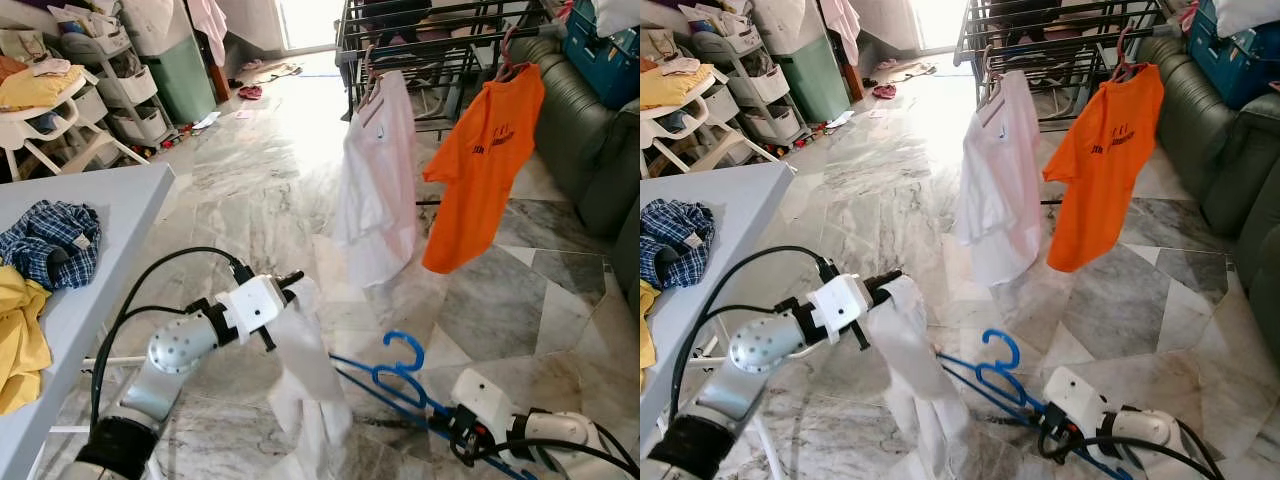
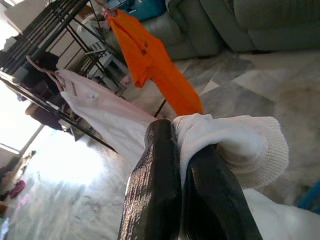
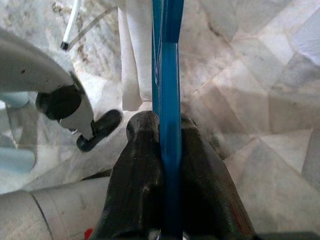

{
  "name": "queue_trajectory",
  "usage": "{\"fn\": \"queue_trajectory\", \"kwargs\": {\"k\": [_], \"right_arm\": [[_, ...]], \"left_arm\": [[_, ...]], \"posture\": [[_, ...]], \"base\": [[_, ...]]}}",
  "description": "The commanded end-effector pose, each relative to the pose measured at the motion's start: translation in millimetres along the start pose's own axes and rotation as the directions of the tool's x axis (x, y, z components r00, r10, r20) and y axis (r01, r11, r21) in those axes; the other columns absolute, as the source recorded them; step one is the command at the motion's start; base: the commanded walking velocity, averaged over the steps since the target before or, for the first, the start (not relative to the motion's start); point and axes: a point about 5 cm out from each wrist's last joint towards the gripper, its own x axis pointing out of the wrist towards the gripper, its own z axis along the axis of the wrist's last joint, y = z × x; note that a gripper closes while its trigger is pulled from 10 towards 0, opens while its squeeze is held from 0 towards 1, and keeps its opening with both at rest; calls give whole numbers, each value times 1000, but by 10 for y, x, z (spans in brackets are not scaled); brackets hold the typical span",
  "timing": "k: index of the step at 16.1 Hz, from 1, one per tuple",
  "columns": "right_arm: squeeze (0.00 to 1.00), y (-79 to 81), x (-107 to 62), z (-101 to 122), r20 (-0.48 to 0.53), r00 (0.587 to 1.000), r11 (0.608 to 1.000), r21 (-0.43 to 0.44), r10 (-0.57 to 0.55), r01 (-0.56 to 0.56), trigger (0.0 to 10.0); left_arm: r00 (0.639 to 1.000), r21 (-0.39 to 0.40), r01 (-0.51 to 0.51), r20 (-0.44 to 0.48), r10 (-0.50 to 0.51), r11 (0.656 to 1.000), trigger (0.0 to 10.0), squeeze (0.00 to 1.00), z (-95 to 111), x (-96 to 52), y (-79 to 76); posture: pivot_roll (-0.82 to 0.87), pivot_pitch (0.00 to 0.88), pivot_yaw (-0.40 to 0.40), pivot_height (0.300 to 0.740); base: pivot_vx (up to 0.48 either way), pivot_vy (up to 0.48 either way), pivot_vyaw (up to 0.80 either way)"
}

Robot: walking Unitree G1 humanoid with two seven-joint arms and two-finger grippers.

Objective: Hang hanger

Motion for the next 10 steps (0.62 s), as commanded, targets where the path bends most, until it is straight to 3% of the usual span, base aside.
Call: {"fn": "queue_trajectory", "kwargs": {"k": [1, 4, 7, 10], "right_arm": [[0, 1, 9, -28, -34, 999, 999, -37, 2, -3, 10000], [0, -20, -75, -146, -97, 995, 998, -58, 6, -11, 10000], [0, 35, -142, -98, -65, 994, 995, -42, 82, -85, 10000], [0, 64, -164, 8, -34, 990, 989, -53, 135, -137, 10000]], "left_arm": [[1000, 65, 11, -29, -9, 998, 10000, 0, -34, -85, 109], [998, 85, 3, -58, 2, 996, 10000, 0, -97, -136, 142], [998, 104, 6, -60, 0, 995, 10000, 0, -110, -121, 128], [999, 116, 34, -35, -30, 993, 10000, 0, -100, -54, 8]], "posture": [[-130, 11, 163, 740], [-130, 14, 164, 740], [-137, 18, 166, 740], [-143, 18, 167, 740]], "base": [[0, 0, 0], [0, 0, 0], [0, 0, 0], [0, 0, 0]]}}
